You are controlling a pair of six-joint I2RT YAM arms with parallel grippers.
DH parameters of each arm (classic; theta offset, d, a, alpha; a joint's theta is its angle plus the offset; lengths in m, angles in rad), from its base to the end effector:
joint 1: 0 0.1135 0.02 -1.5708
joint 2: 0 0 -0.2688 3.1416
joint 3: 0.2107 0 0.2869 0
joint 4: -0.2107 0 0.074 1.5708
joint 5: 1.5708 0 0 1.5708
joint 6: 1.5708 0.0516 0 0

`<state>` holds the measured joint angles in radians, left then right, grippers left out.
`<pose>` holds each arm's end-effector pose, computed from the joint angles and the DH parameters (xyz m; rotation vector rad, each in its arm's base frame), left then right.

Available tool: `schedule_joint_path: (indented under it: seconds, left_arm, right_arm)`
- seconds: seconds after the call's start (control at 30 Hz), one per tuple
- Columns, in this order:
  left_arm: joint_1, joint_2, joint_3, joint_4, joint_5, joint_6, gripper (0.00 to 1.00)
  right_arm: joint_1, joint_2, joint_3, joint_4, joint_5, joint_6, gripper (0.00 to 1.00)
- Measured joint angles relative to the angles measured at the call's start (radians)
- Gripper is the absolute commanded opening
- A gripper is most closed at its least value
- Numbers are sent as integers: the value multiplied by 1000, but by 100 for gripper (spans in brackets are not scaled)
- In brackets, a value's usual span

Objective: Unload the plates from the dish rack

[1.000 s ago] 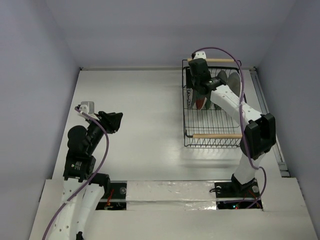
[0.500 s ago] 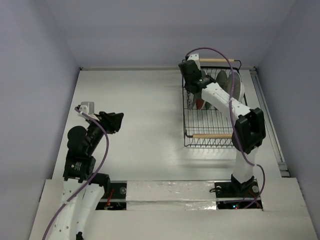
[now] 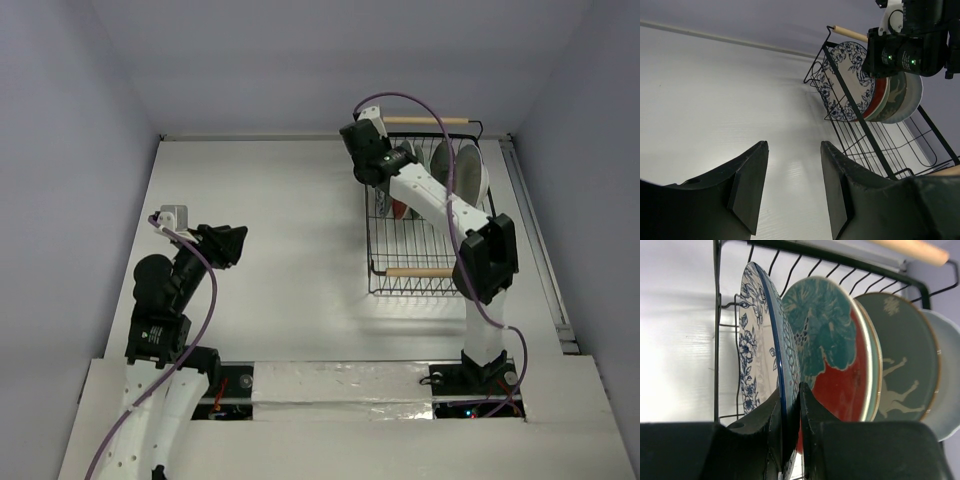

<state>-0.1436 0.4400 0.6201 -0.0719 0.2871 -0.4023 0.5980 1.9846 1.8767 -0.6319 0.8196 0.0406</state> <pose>0.1610 -0.0381 0.3506 0.0456 1.5002 -0.6514 0.4296 0.2470 0.3154 -0.1872 2.0892 -0.5644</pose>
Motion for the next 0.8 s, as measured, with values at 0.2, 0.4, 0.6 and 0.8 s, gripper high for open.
schedule_joint_path:
  seconds: [0.2, 0.4, 0.6, 0.8]
  left_arm:
    - [-7, 0, 0, 0, 0, 0, 43]
    - [-7, 1, 0, 0, 0, 0, 44]
    - [-7, 5, 0, 0, 2, 0, 48]
    - [-7, 16, 0, 0, 2, -1, 48]
  right_arm:
    - [13, -15, 21, 4, 41, -64, 0]
    - [18, -74, 26, 7, 75, -98, 0]
    - [21, -269, -5, 17, 20, -79, 0]
    - [51, -570, -79, 85, -145, -6, 0]
